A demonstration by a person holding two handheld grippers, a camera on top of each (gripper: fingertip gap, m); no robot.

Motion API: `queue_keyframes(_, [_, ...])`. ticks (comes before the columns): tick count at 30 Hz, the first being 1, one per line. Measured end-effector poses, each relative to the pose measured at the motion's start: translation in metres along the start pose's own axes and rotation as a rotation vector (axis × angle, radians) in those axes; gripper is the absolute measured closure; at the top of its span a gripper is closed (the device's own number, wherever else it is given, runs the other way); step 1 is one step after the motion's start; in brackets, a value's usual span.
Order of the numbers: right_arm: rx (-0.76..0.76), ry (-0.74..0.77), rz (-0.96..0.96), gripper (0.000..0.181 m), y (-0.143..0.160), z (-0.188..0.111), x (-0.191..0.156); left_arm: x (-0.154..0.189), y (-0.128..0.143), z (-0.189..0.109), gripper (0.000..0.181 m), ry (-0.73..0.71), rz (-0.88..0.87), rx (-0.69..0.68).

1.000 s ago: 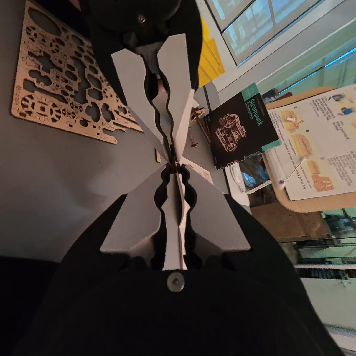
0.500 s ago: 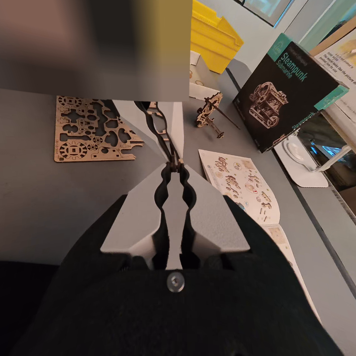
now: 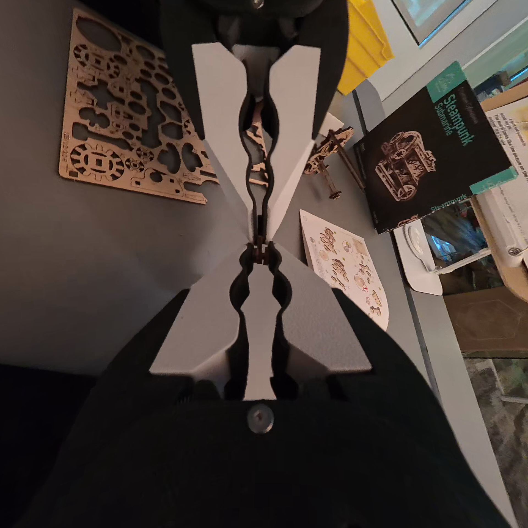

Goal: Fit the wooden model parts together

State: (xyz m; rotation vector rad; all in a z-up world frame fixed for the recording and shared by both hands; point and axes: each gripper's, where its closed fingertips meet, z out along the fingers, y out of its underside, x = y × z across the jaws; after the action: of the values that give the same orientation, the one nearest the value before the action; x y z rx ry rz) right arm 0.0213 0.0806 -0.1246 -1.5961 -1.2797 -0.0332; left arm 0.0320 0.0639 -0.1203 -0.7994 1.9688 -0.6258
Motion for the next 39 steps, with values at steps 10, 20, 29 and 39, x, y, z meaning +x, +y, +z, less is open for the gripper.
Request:
queue_keyframes(10, [-0.046, -0.023, 0.047, 0.173, 0.006, 0.011, -0.008, 0.006, 0.012, 0.001, 0.181, 0.105, -0.079, -0.049])
queue_keyframes(20, [-0.078, -0.055, 0.015, 0.173, 0.012, 0.011, -0.013, 0.012, 0.015, 0.004, 0.181, 0.115, -0.051, -0.078])
queue_keyframes(29, [-0.081, -0.074, 0.061, 0.169, 0.017, 0.015, -0.016, 0.011, 0.023, 0.006, 0.181, 0.094, -0.009, -0.142])
queue_keyframes(39, [-0.184, -0.082, -0.041, 0.174, 0.023, 0.019, -0.028, 0.024, 0.029, 0.007, 0.181, 0.223, -0.128, -0.183])
